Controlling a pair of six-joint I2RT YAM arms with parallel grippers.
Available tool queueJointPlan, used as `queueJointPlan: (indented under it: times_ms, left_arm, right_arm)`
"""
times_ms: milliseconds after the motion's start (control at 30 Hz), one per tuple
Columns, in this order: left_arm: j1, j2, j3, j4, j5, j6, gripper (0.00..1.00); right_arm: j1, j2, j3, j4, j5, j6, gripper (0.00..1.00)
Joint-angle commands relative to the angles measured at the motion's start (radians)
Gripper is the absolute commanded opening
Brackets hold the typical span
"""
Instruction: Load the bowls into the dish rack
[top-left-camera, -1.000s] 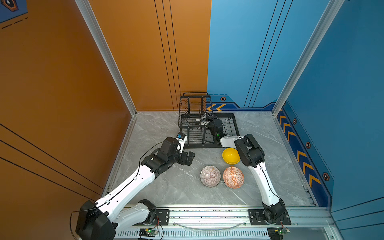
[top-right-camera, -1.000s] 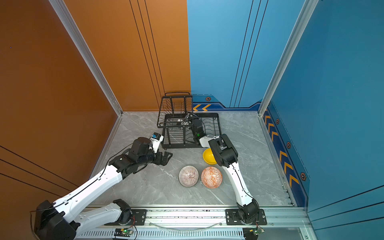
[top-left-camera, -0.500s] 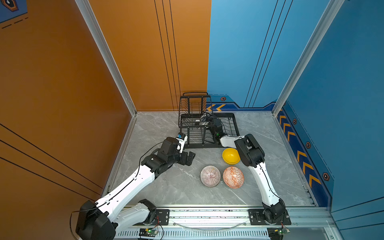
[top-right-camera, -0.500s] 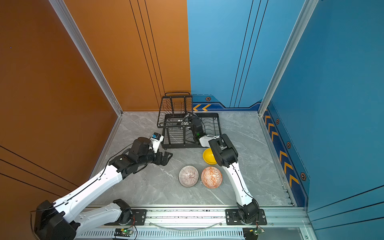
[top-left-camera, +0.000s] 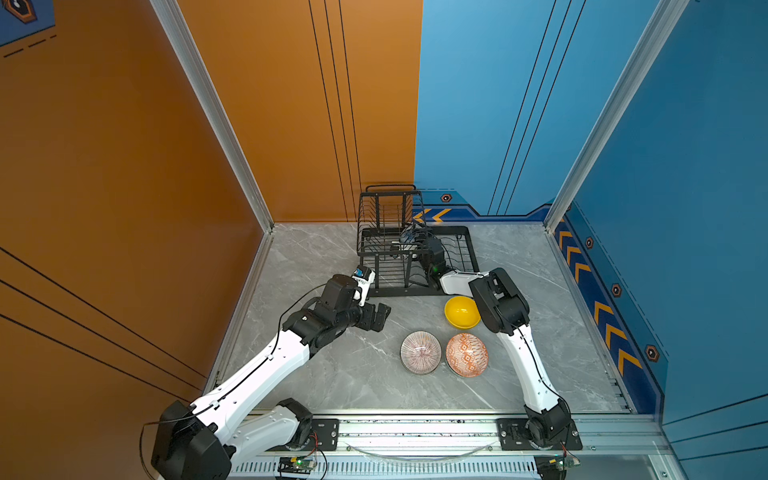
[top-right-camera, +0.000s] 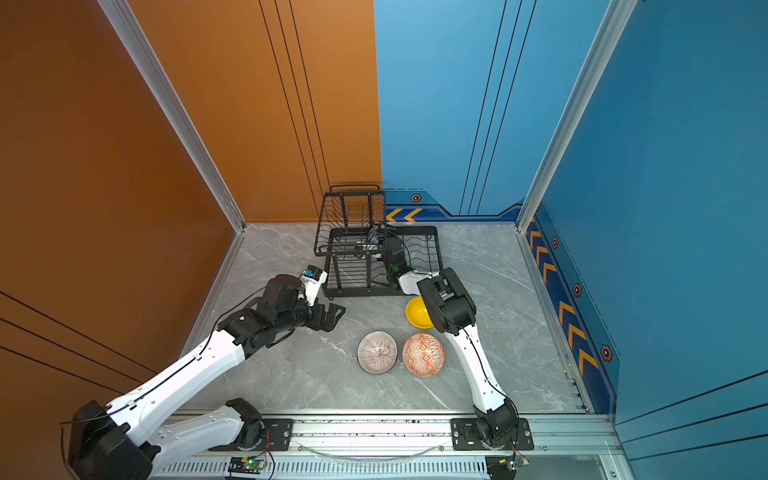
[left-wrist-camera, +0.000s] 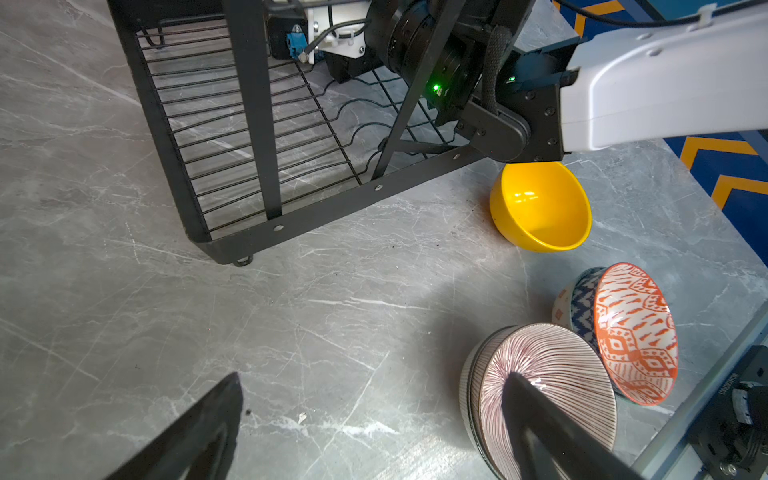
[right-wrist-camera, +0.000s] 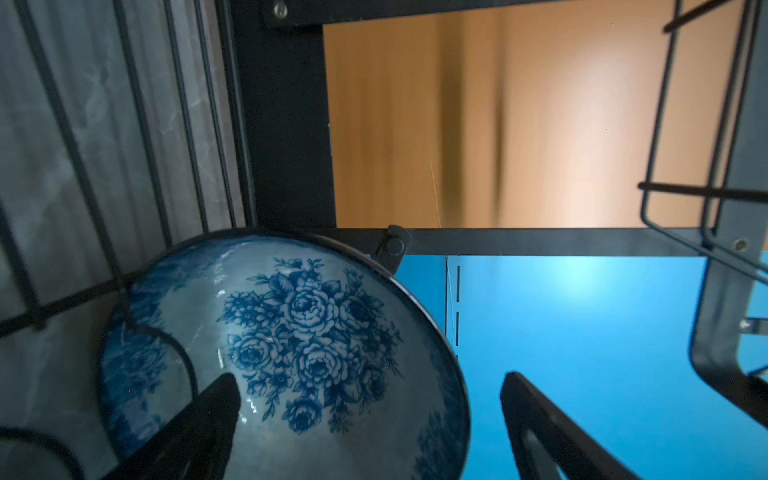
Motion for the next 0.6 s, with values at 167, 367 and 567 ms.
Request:
queueJointPlan:
  times_ms: [167,367,567]
  left_arm:
    - [0.017,-0.030,-0.003,-0.014,0.016,0.019,0.98]
    - [0.019,-0.044,-0.006,-0.019,0.017,0.021,0.98]
    - [0.019,-0.062,-0.021,-0.017,0.013,0.017,0.98]
  right_arm:
    - [-0.006,-0.116,-0.092,0.029,0.008,0.014,1.00]
    - [-0.015,-0.158,-0.169,0.059,0.023,-0.041,1.00]
    - [-0.038,-0.223,-0.259,0.106,0.047,-0.062,1.00]
